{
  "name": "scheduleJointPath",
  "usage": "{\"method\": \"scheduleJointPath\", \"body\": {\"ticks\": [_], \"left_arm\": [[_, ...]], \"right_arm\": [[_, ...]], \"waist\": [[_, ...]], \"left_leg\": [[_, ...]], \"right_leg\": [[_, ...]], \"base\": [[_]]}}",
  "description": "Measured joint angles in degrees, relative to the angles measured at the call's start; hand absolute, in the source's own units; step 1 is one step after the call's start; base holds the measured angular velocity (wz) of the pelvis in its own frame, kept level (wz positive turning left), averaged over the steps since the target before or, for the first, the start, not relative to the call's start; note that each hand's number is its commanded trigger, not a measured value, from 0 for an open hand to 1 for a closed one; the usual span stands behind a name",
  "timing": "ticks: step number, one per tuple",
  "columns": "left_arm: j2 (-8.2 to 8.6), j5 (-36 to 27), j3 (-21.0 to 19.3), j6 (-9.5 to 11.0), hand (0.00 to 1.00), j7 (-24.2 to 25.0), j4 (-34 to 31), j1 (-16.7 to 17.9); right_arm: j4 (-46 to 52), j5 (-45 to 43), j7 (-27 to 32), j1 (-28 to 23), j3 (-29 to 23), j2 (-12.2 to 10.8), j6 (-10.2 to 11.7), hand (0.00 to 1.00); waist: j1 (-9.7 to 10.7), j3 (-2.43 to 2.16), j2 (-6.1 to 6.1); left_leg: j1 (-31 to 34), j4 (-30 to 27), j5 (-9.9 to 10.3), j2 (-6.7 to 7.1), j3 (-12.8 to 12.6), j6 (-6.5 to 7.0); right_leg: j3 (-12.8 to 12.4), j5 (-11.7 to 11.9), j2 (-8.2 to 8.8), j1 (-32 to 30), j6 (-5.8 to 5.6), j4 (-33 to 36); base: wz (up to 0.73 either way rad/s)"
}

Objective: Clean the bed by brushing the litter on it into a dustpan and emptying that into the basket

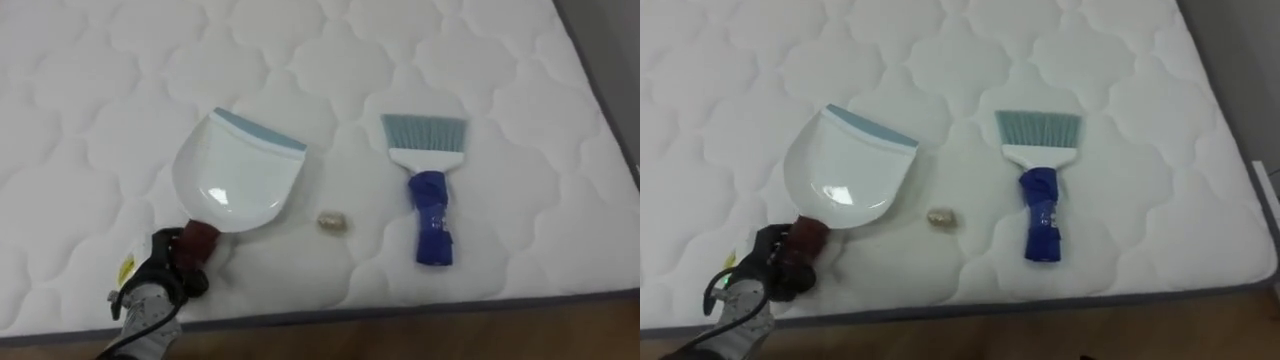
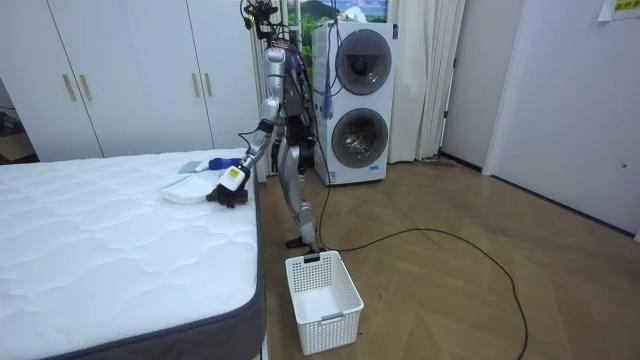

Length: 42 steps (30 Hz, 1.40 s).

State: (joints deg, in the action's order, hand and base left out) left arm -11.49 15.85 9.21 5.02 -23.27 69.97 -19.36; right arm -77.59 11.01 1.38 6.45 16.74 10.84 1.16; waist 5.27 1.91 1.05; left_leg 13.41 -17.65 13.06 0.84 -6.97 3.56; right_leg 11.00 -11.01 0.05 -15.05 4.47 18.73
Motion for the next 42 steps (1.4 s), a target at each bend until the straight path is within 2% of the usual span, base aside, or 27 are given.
{"method": "scheduleJointPath", "body": {"ticks": [5, 8, 10, 18, 26, 29, 34, 39, 42], "left_arm": [[0.26, -0.01, 0.35, -1.40, 1.00, 0.30, 1.43, -0.10], [1.69, -0.23, 0.37, -2.43, 1.00, 1.55, 2.11, 0.37], [2.10, -0.41, 0.15, -1.87, 1.00, 1.53, 2.07, 0.76], [2.78, -0.63, -1.30, -1.97, 1.00, 1.72, 2.18, 0.79], [2.72, -0.63, -1.28, -1.89, 1.00, 2.06, 2.18, 1.03], [2.22, -0.63, -1.28, -0.93, 1.00, 2.43, 3.25, 1.11], [1.88, -0.57, -1.29, -0.68, 1.00, 2.56, 3.29, 1.22], [1.24, -0.62, -1.26, -0.05, 1.00, 2.21, 3.92, 1.53], [0.52, -0.44, -1.59, 0.35, 1.00, 1.28, 3.93, 1.56]], "right_arm": [[0.16, 0.07, -0.15, 0.22, 0.02, -0.06, -0.24, 0.00], [0.23, 0.10, -0.16, 0.20, 0.03, -0.09, -0.55, 0.00], [0.22, 0.07, -0.16, 0.12, 0.04, -0.10, -0.54, 0.00], [0.37, 0.44, -0.04, 0.07, 0.89, -0.09, -0.46, 0.00], [0.26, 0.75, 0.39, -0.59, 1.10, -0.09, -0.48, 0.00], [0.22, 2.13, 0.44, -0.94, 1.14, -0.09, -0.32, 0.00], [0.14, 2.33, 0.58, -1.17, 1.10, -0.08, 0.11, 0.00], [0.01, 4.77, 1.03, -1.67, 1.08, 0.28, 0.80, 0.00], [-0.24, 4.98, 1.03, -2.07, -0.31, 0.61, 1.35, 0.00]], "waist": [[0.77, 0.09, 0.31], [0.77, 0.06, 0.43], [0.59, -0.02, 0.59], [0.44, -0.05, 0.62], [0.49, -0.07, 0.61], [0.28, -0.09, 0.58], [0.15, -0.18, 0.42], [-0.38, -0.46, -0.22], [-0.76, -0.22, -0.98]], "left_leg": [[0.01, -0.15, -0.23, -0.04, -2.00, 0.41], [0.23, -0.35, -0.25, 0.02, -2.46, 0.43], [0.86, -0.76, -0.25, 0.02, -2.42, 0.44], [0.85, -0.86, -0.25, -0.04, -2.39, 0.44], [0.74, -0.89, -0.25, -0.04, -2.31, 0.44], [0.55, -0.84, -0.25, -0.04, -2.36, 0.43], [0.47, -0.85, -0.25, -0.06, -2.31, 0.43], [0.41, -1.02, -0.25, -0.09, -2.23, 0.43], [0.48, -1.30, -0.24, -0.12, -2.24, 0.43]], "right_leg": [[0.07, -0.14, 0.47, -0.01, -0.24, 0.26], [0.04, -0.36, 0.72, -0.41, -0.40, 0.80], [0.15, -0.44, 0.78, -1.01, -0.39, 1.12], [0.19, -0.41, 0.76, -1.06, -0.34, 1.24], [0.27, -0.38, 0.74, -0.72, -0.30, 1.05], [0.26, -0.38, 0.71, -0.52, -0.30, 0.91], [0.28, -0.38, 0.71, -0.39, -0.30, 0.89], [0.29, -0.37, 0.71, -0.38, -0.29, 1.12], [0.32, -0.36, 0.76, -0.54, -0.27, 1.57]], "base": [[0.01], [0.00], [0.03], [0.00], [0.00], [0.00], [0.00], [0.00], [0.00]]}}
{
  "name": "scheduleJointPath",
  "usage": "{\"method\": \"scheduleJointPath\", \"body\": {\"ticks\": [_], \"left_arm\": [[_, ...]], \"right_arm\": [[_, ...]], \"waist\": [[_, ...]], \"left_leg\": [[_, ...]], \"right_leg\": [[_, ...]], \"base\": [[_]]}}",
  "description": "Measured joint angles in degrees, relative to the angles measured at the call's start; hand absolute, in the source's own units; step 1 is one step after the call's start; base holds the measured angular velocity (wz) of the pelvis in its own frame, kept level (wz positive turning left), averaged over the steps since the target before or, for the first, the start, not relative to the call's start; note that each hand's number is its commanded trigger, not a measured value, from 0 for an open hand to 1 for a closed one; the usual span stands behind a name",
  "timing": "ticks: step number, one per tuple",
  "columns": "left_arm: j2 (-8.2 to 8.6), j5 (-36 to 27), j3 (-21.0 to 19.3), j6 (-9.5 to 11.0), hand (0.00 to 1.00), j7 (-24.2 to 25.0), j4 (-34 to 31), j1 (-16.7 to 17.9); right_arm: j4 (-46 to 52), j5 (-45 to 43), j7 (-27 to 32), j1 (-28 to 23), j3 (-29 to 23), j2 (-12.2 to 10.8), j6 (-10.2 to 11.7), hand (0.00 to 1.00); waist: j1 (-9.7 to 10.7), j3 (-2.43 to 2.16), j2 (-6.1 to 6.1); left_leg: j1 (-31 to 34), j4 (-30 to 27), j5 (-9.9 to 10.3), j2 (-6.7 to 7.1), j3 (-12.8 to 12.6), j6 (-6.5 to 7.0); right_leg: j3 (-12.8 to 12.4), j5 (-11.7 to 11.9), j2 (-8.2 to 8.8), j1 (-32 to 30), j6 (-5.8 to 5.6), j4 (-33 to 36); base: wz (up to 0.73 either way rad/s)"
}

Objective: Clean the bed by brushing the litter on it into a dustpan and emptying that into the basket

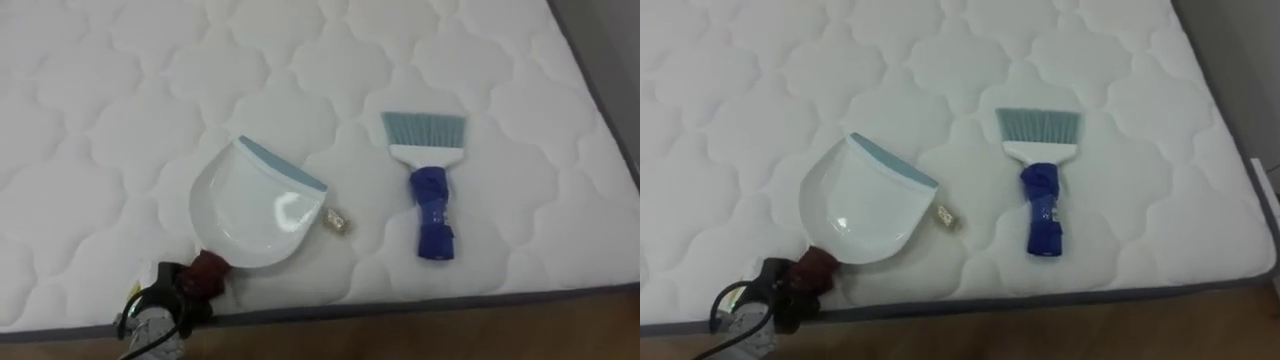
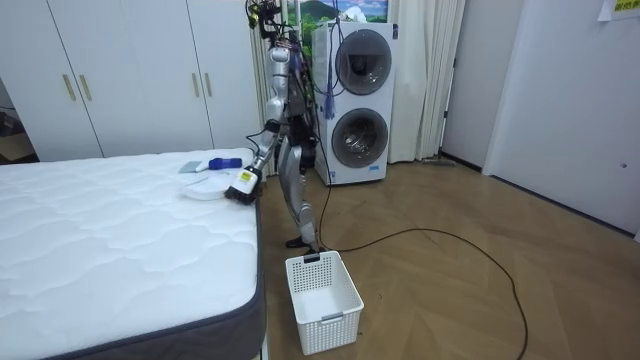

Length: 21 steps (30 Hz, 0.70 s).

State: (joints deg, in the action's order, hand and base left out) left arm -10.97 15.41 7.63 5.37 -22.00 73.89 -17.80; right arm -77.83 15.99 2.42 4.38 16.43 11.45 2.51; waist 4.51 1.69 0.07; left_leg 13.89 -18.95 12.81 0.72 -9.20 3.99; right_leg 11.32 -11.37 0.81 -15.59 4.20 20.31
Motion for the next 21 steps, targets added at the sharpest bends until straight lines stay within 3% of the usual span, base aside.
{"method": "scheduleJointPath", "body": {"ticks": [7, 11, 16, 21], "left_arm": [[-3.85, 3.77, 0.37, -0.01, 1.00, -2.07, -3.09, 0.04], [-5.20, 6.69, 0.32, 0.70, 1.00, -3.43, -5.31, 0.05], [-8.14, 10.96, 0.39, 2.45, 1.00, -5.62, -10.58, 2.40], [-8.58, 11.17, 0.99, 2.77, 1.00, -7.74, -12.13, 2.74]], "right_arm": [[0.27, 5.14, -0.05, -0.01, -3.00, 1.02, 1.26, 0.00], [0.15, 9.00, -0.08, 0.03, -4.95, 1.97, 1.86, 0.00], [1.87, 11.23, 1.06, 0.11, -12.25, 3.82, 3.81, 0.00], [2.60, 15.14, 4.50, 2.16, -13.50, 4.52, 5.47, 0.00]], "waist": [[0.09, -0.08, -1.94], [0.09, -0.15, -2.33], [0.18, -0.18, -2.42], [0.18, -0.22, -2.46]], "left_leg": [[0.57, -0.26, 0.04, 0.00, 0.02, 0.03], [0.51, -0.02, 0.00, 0.01, -0.02, 0.05], [1.15, -0.93, -0.02, 0.02, -0.11, 0.06], [1.20, -0.94, -0.03, 0.02, -0.30, 0.06]], "right_leg": [[-0.15, 0.04, 0.06, -0.72, 0.14, 0.40], [-0.08, 0.07, 0.11, -0.88, 0.22, 0.56], [-0.44, -0.07, 0.14, -1.56, 0.33, 1.48], [-0.42, -0.10, 0.19, -1.58, 0.32, 1.55]], "base": [[0.00], [-0.01], [-0.04], [0.00]]}}
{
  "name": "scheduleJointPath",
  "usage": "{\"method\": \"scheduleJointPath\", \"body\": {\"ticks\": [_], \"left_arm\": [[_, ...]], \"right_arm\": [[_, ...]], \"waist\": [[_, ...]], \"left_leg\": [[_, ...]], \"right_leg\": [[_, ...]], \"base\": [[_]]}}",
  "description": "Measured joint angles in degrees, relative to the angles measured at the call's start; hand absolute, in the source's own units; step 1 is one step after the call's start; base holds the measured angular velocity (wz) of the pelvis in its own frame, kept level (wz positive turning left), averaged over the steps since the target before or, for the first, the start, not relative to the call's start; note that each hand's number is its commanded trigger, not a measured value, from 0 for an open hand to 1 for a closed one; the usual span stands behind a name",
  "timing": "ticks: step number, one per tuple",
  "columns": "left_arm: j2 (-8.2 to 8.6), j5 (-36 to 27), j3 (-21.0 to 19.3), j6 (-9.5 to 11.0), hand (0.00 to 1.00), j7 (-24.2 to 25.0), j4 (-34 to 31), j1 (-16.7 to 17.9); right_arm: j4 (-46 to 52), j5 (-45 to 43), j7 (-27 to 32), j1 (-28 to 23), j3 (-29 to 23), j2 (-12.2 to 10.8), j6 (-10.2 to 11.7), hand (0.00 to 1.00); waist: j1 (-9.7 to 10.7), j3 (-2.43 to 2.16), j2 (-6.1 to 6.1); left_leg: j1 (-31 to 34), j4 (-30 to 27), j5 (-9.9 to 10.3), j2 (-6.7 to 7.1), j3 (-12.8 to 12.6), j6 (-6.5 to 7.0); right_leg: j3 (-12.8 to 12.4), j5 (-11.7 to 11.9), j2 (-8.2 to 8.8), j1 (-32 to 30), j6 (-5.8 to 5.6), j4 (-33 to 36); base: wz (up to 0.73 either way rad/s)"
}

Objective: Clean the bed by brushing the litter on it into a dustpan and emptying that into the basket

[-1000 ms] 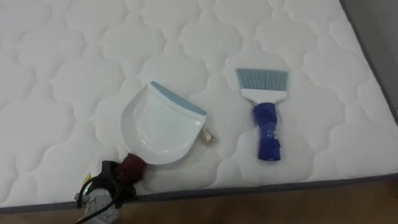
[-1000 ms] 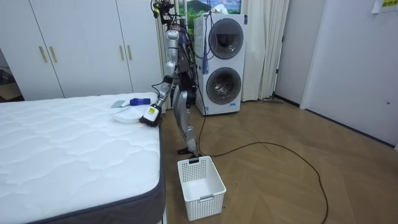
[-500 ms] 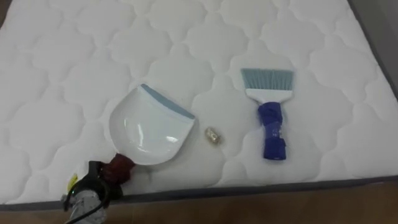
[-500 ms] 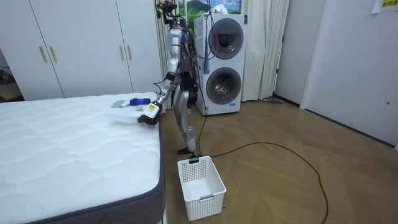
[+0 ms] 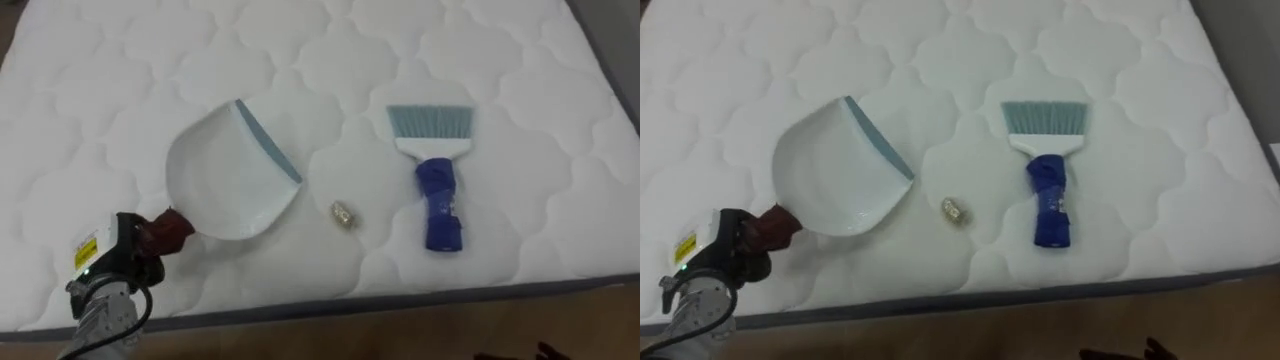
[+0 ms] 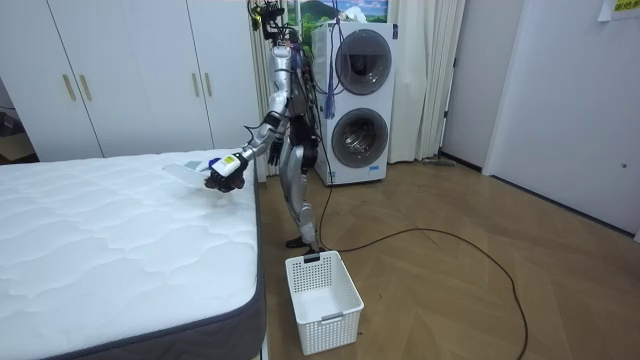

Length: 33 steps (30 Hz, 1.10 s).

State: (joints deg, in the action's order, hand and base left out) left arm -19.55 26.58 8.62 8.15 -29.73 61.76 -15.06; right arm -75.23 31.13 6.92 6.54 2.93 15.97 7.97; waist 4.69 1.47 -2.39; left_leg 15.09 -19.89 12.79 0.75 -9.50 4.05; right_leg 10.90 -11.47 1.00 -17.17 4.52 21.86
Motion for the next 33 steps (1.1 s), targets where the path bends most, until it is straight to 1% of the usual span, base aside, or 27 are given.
{"method": "scheduleJointPath", "body": {"ticks": [1, 5, 6, 8, 9, 11, 12, 13, 14, 15, 16, 18, 20, 22, 24, 27, 29, 31, 32, 33], "left_arm": [[0.02, 0.08, 0.89, -0.02, 1.00, -0.01, -0.96, 0.36], [0.01, 0.61, 1.11, 1.04, 1.00, 0.01, -5.32, 3.90], [0.01, 0.61, 1.11, 1.13, 1.00, 0.00, -5.66, 4.42], [0.05, 0.64, 1.17, 1.14, 1.00, 0.01, -6.18, 6.05], [0.07, 0.65, 1.33, 1.12, 1.00, 0.07, -6.18, 6.19], [0.08, 0.85, 2.00, 1.15, 1.00, 0.09, -6.18, 6.37], [0.07, 1.12, 2.20, 1.18, 1.00, 0.09, -6.17, 6.85], [0.07, 1.12, 2.30, 1.18, 1.00, 0.09, -6.17, 7.47], [0.08, 1.10, 2.37, 1.20, 1.00, 0.09, -6.17, 7.83], [0.14, 1.09, 2.44, 1.28, 1.00, 0.09, -6.16, 8.60], [0.27, 1.08, 2.80, 1.30, 1.00, 0.14, -6.15, 8.89], [0.60, 1.09, 3.01, 1.68, 1.00, 0.59, -6.17, 8.90], [0.71, 1.12, 3.01, 2.30, 1.00, 1.53, -6.17, 8.95], [0.63, 0.92, 3.19, 2.49, 1.00, 2.75, -5.95, 8.97], [0.58, -0.14, 4.17, 2.50, 1.00, 3.75, -5.59, 9.10], [0.58, -0.20, 5.04, 2.49, 1.00, 5.71, -5.36, 9.35], [0.58, -0.35, 5.23, 2.48, 1.00, 6.98, -5.37, 9.32], [0.59, -2.31, 6.09, 2.44, 1.00, 8.76, -5.35, 9.29], [0.59, -2.35, 6.11, 2.44, 1.00, 9.19, -5.33, 9.24], [0.61, -2.37, 6.13, 2.48, 1.00, 9.75, -5.09, 8.95]], "right_arm": [[0.75, 0.98, 1.19, 0.27, -0.72, 0.04, 0.01, 0.00], [5.63, 2.61, 5.15, 0.37, -2.72, 0.09, 0.71, 0.00], [6.70, 2.57, 5.80, 0.27, -3.33, 0.09, 0.77, 0.00], [10.15, 2.34, 9.13, 0.98, -5.07, 0.10, 0.96, 0.00], [10.96, 2.29, 10.00, 1.16, -5.58, 0.09, 0.99, 0.00], [13.10, 2.13, 12.79, 1.47, -7.03, 0.13, 1.64, 0.00], [14.50, 1.61, 14.88, 1.54, -7.91, 0.14, 2.35, 0.00], [16.64, -0.17, 17.33, 1.68, -8.78, 0.15, 2.46, 0.00], [17.77, -1.24, 18.65, 1.83, -8.81, 0.25, 2.60, 0.00], [19.90, -4.47, 21.01, 2.45, -8.82, 0.33, 3.07, 0.00], [22.09, -7.36, 23.23, 3.03, -8.79, 0.33, 4.09, 0.00], [23.61, -10.14, 26.00, 4.42, -8.83, 0.31, 5.48, 0.00], [26.94, -13.93, 28.83, 5.05, -9.13, 0.31, 6.02, 0.00], [29.26, -18.30, 32.34, 6.24, -8.84, 0.31, 7.99, 0.00], [29.35, -19.57, 34.55, 7.39, -8.15, 0.35, 8.78, 0.00], [30.59, -22.00, 36.60, 8.52, -6.89, 0.35, 8.81, 0.00], [31.38, -22.43, 37.49, 8.99, -5.70, 0.36, 9.33, 0.00], [31.38, -22.47, 38.66, 9.29, -3.70, 0.37, 9.98, 0.00], [31.38, -22.47, 38.80, 9.32, -3.35, 0.37, 10.19, 0.00], [31.35, -22.48, 38.95, 9.36, -2.72, 0.36, 10.55, 0.00]], "waist": [[-0.23, -0.01, 0.01], [-0.18, -0.03, 0.03], [-0.24, -0.03, 0.03], [-0.17, -0.07, 0.09], [-0.01, -0.07, 0.10], [0.06, -0.17, 0.28], [0.06, -0.27, 0.42], [-0.05, -0.36, 0.61], [-0.05, -0.40, 0.69], [-0.09, -0.48, 0.84], [0.00, -0.52, 0.95], [0.02, -0.58, 1.26], [-0.03, -0.65, 1.34], [-0.11, -0.66, 1.37], [-0.36, -0.66, 1.39], [-0.52, -0.61, 1.46], [-0.62, -0.53, 1.58], [-0.70, -0.50, 1.63], [-0.78, -0.47, 1.63], [-1.01, -0.26, 1.65]], "left_leg": [[-0.06, -0.01, 0.00, 0.01, -0.04, 0.00], [-0.10, -0.08, 0.00, 0.00, -0.36, 0.00], [-0.10, -0.02, 0.00, -0.03, -0.69, 0.01], [0.25, 0.05, -0.06, 0.00, -1.47, 0.11], [0.40, 0.05, -0.08, 0.02, -1.48, 0.14], [0.69, 0.04, -0.12, 0.06, -1.60, 0.20], [0.62, 0.04, -0.12, 0.08, -1.64, 0.21], [0.47, 0.06, -0.14, 0.08, -2.13, 0.25], [0.43, 0.06, -0.17, 0.07, -2.47, 0.29], [0.60, 0.05, -0.18, 0.09, -2.94, 0.31], [1.06, 0.02, -0.24, 0.15, -3.00, 0.42], [1.79, -0.20, -0.27, 0.13, -3.01, 0.46], [2.44, -0.38, -0.34, 0.13, -3.00, 0.58], [2.79, -0.40, -0.39, 0.13, -2.99, 0.67], [2.62, -0.72, -0.39, 0.11, -2.97, 0.67], [2.98, -0.89, -0.39, 0.11, -2.98, 0.67], [3.62, -1.11, -0.39, 0.07, -3.04, 0.67], [3.82, -1.33, -0.39, 0.02, -3.05, 0.67], [3.84, -1.31, -0.39, 0.02, -3.08, 0.67], [3.84, -1.30, -0.39, 0.02, -3.12, 0.67]], "right_leg": [[-0.05, 0.00, 0.02, -0.02, -0.01, 0.06], [-0.33, 0.00, 0.02, -0.11, -0.01, 0.13], [-0.57, -0.01, 0.01, -0.28, -0.01, 0.23], [-1.48, -0.04, 0.03, -1.40, -0.07, 1.00], [-1.50, -0.04, 0.07, -1.60, -0.07, 1.09], [-1.51, -0.04, 0.14, -2.05, -0.07, 1.43], [-1.59, -0.04, 0.17, -2.05, -0.07, 1.57], [-2.08, -0.05, 0.17, -2.20, -0.08, 1.87], [-2.40, -0.05, 0.15, -2.33, -0.08, 2.00], [-2.99, -0.05, 0.13, -2.93, -0.09, 2.24], [-3.17, -0.04, 0.14, -3.48, -0.11, 2.24], [-3.18, -0.04, 0.14, -4.08, -0.11, 2.20], [-3.18, -0.04, 0.13, -4.56, -0.11, 2.01], [-3.16, 0.05, 0.14, -4.90, -0.19, 2.08], [-3.01, 0.40, 0.24, -4.83, -0.22, 2.63], [-2.92, 0.38, 0.30, -5.12, -0.23, 2.92], [-2.94, 0.38, 0.32, -5.74, -0.22, 2.97], [-2.94, 0.36, 0.32, -5.83, -0.23, 2.86], [-2.95, 0.36, 0.32, -5.85, -0.23, 2.81], [-2.98, 0.34, 0.32, -5.89, -0.23, 2.77]], "base": [[0.00], [-0.02], [-0.14], [-0.19], [-0.08], [0.00], [-0.07], [-0.14], [-0.23], [-0.20], [-0.14], [0.00], [0.00], [0.00], [0.02], [0.00], [0.00], [0.00], [0.00], [0.00]]}}
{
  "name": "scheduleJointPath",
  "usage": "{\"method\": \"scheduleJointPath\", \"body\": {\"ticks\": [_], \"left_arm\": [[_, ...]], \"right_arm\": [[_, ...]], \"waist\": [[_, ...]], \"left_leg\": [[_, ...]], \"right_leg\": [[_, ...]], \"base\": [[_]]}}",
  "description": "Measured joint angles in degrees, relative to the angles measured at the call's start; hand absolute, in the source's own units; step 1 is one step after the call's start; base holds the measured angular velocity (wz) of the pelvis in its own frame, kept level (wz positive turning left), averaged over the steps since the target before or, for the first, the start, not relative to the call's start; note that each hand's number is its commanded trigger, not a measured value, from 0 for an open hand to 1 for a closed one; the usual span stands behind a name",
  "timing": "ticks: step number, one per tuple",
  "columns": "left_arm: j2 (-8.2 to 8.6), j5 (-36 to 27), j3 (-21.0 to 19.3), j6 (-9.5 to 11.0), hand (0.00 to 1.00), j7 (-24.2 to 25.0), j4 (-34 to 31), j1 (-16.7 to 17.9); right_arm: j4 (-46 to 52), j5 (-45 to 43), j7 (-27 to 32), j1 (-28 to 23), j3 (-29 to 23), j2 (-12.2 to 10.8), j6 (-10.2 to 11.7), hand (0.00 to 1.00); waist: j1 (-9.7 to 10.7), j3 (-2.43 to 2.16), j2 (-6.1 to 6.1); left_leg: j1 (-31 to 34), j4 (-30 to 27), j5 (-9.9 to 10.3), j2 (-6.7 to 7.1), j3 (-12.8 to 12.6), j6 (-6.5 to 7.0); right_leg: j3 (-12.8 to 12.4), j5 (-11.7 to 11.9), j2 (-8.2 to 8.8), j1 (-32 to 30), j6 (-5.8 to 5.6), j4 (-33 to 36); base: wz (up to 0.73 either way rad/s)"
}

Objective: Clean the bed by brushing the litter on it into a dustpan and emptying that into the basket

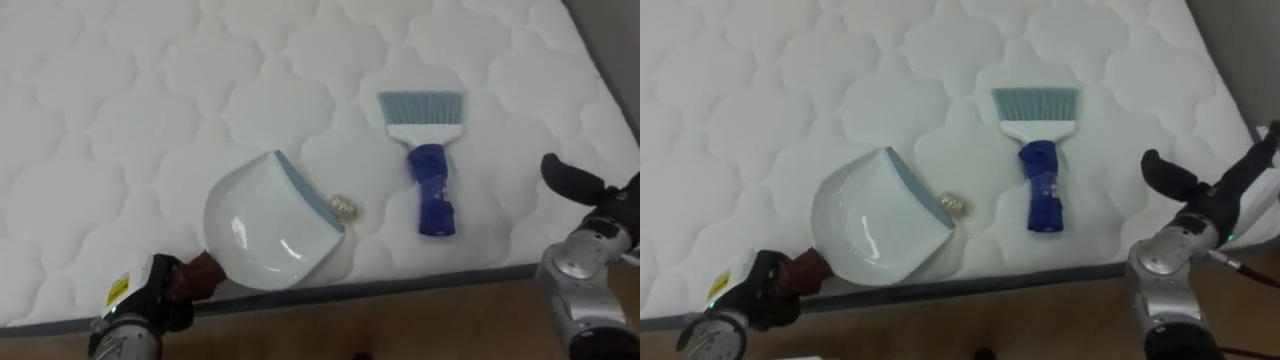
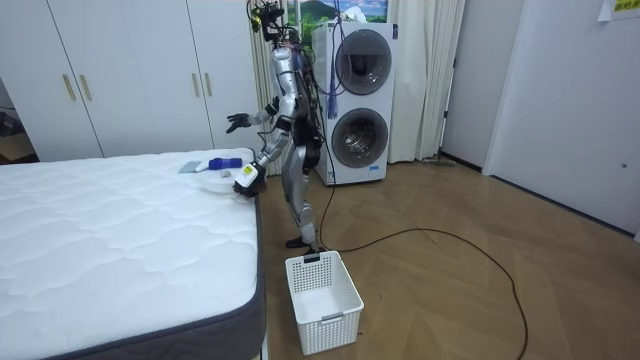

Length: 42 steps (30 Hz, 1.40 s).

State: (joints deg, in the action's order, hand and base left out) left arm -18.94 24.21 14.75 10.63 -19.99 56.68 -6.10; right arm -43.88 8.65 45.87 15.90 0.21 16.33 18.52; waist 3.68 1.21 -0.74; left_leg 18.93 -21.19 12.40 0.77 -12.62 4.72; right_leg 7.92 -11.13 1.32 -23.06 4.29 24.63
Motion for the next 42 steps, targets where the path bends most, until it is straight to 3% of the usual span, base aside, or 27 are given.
{"method": "scheduleJointPath", "body": {"ticks": [4, 10, 18, 33, 42], "left_arm": [[0.18, 0.01, 0.08, 0.32, 1.00, 2.26, 1.19, -0.98], [0.17, 0.01, 0.57, 0.37, 1.00, 5.24, 1.27, -1.77], [-0.15, 0.05, 0.98, 0.19, 1.00, 8.91, 1.57, -4.69], [-0.16, 0.07, 1.82, -0.17, 1.00, 10.26, 2.92, -5.97], [-0.09, 0.12, 2.52, -0.25, 1.00, 10.30, 3.19, -7.11]], "right_arm": [[-0.54, 0.05, 0.31, 0.33, 1.88, 0.01, 0.58, 0.00], [-3.17, 0.26, -0.49, 1.28, 4.36, 0.00, 1.22, 0.00], [-6.51, 1.39, -4.03, 2.30, 7.14, 0.01, 1.48, 0.00], [-11.72, 1.50, -9.35, 4.61, 9.42, 0.01, 1.43, 0.00], [-11.59, 2.34, -10.44, 8.98, 12.29, -0.08, 1.40, 0.00]], "waist": [[-1.56, 0.17, -0.06], [-2.83, 1.16, -0.81], [-4.94, 1.27, -0.64], [-5.67, 1.64, -0.71], [-6.42, 1.75, -0.85]], "left_leg": [[0.67, -0.02, 0.00, 0.00, -0.13, 0.00], [1.76, -0.25, 0.00, -0.02, 0.28, 0.00], [3.46, -0.72, 0.00, 0.09, 0.26, 0.00], [3.58, -1.54, 0.00, 0.04, 0.18, 0.00], [4.39, -2.12, 0.00, -0.01, 0.26, 0.00]], "right_leg": [[0.00, -0.05, 0.05, -0.83, 0.05, 0.22], [0.78, -0.13, 0.25, -1.46, 0.13, 0.34], [0.74, -0.42, 0.56, -3.46, 0.19, 1.84], [0.53, -0.51, 0.60, -3.46, 0.32, 2.46], [0.69, -0.56, 0.69, -4.28, 0.39, 2.92]], "base": [[0.00], [0.06], [0.00], [0.00], [0.00]]}}
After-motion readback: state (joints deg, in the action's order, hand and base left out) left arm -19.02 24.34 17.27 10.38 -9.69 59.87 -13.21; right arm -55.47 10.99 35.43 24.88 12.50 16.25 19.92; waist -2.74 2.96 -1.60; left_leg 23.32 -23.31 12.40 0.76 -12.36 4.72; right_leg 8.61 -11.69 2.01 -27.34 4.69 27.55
